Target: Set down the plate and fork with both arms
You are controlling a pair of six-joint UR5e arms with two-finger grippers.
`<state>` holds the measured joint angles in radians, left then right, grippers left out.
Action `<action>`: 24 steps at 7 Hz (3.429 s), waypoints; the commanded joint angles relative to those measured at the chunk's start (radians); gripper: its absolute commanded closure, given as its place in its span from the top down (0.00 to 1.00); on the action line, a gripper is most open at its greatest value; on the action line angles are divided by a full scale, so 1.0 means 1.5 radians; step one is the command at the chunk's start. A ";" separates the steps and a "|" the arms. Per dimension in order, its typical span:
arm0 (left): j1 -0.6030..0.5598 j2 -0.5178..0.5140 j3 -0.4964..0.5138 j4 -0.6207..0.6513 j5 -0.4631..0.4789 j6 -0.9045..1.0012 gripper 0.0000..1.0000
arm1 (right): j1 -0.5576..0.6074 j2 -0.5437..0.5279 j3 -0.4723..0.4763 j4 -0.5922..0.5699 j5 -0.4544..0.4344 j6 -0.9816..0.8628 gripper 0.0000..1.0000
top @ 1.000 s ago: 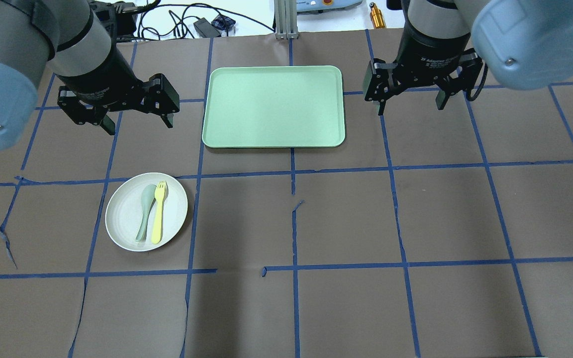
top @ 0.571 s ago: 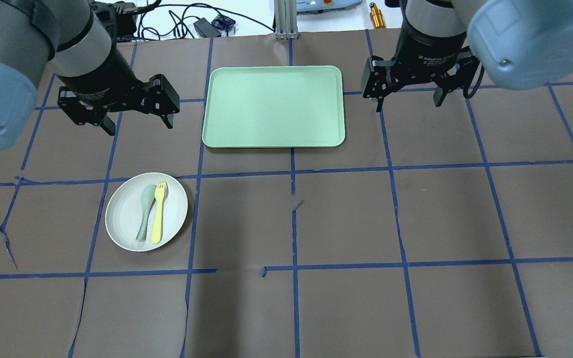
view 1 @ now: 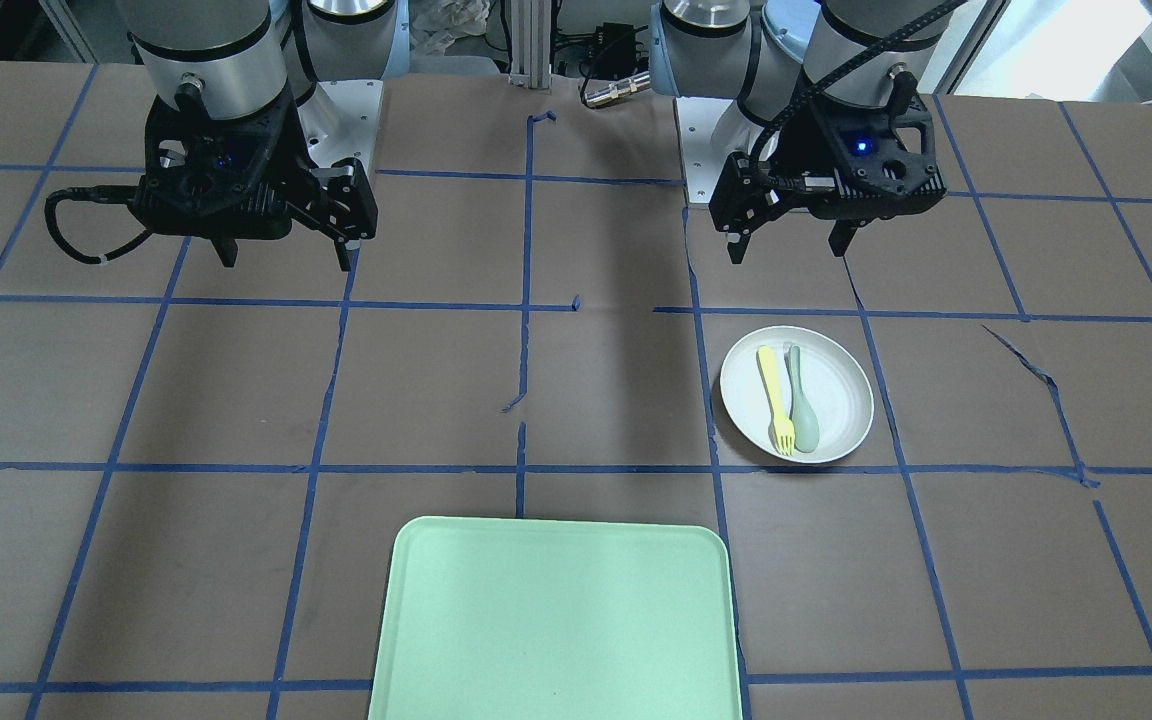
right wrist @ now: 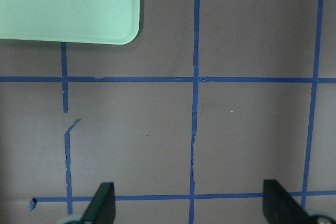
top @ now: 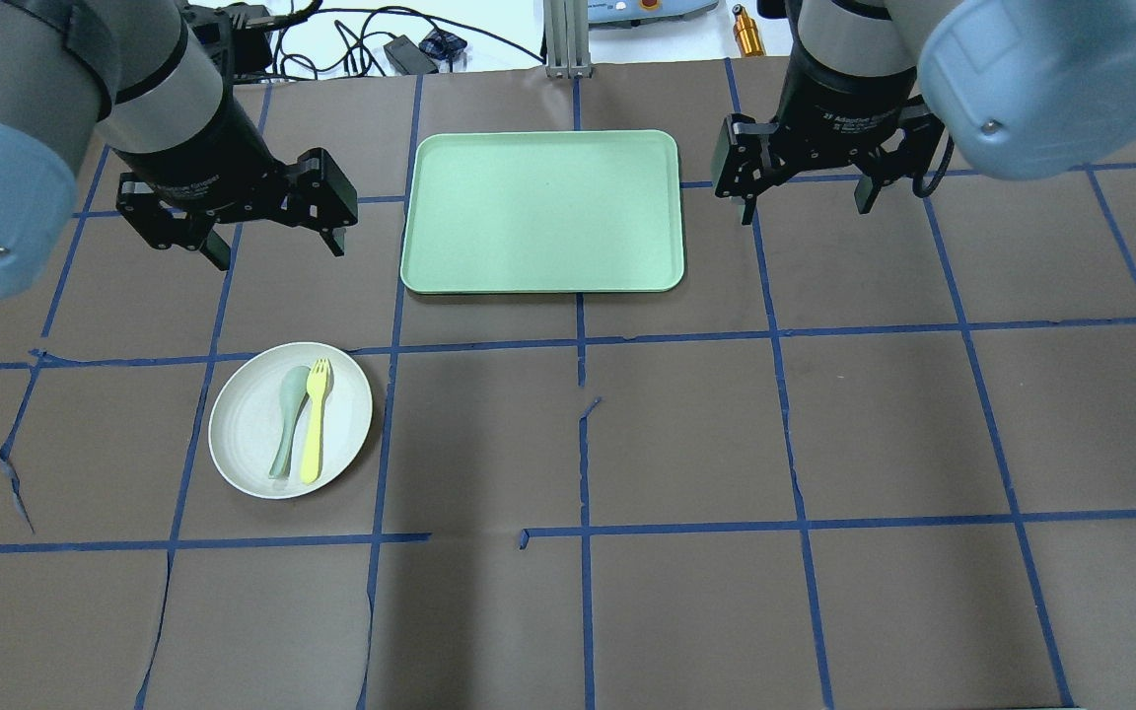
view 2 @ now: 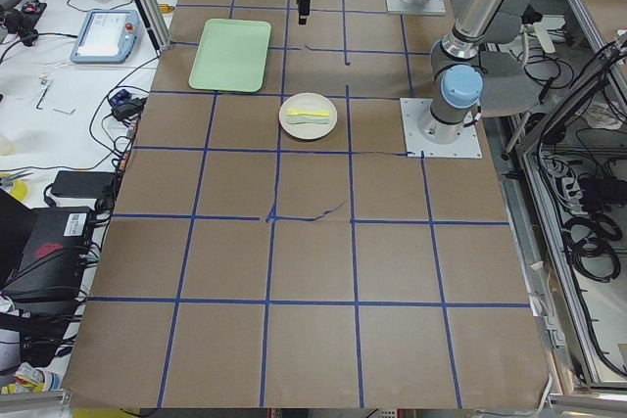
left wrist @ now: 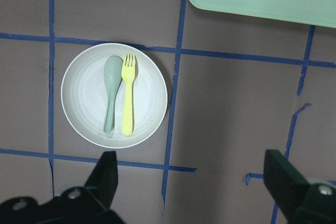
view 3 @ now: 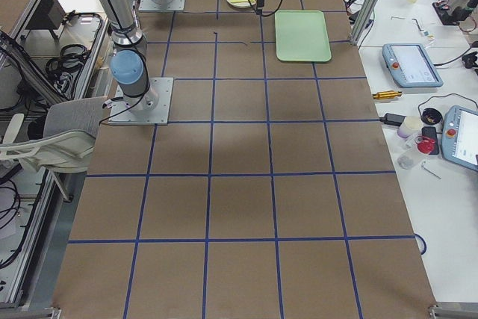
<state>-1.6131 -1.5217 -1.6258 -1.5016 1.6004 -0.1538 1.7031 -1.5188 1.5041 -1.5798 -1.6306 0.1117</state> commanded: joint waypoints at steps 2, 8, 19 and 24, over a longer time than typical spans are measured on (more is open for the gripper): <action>0.001 -0.001 0.000 0.000 0.000 -0.001 1.00 | 0.003 0.001 0.001 0.001 0.000 0.000 1.00; 0.116 -0.035 -0.206 0.270 0.001 0.116 1.00 | 0.003 0.005 0.004 0.002 -0.001 -0.002 1.00; 0.338 -0.141 -0.418 0.506 -0.016 0.326 0.00 | 0.004 0.006 0.004 0.005 0.000 -0.001 1.00; 0.274 -0.200 -0.219 0.352 -0.281 0.277 0.00 | 0.004 0.006 0.004 0.003 -0.001 -0.001 1.00</action>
<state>-1.1481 -1.7756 -2.0324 -0.9612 1.2556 0.3100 1.7089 -1.5094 1.5088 -1.5752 -1.6323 0.1105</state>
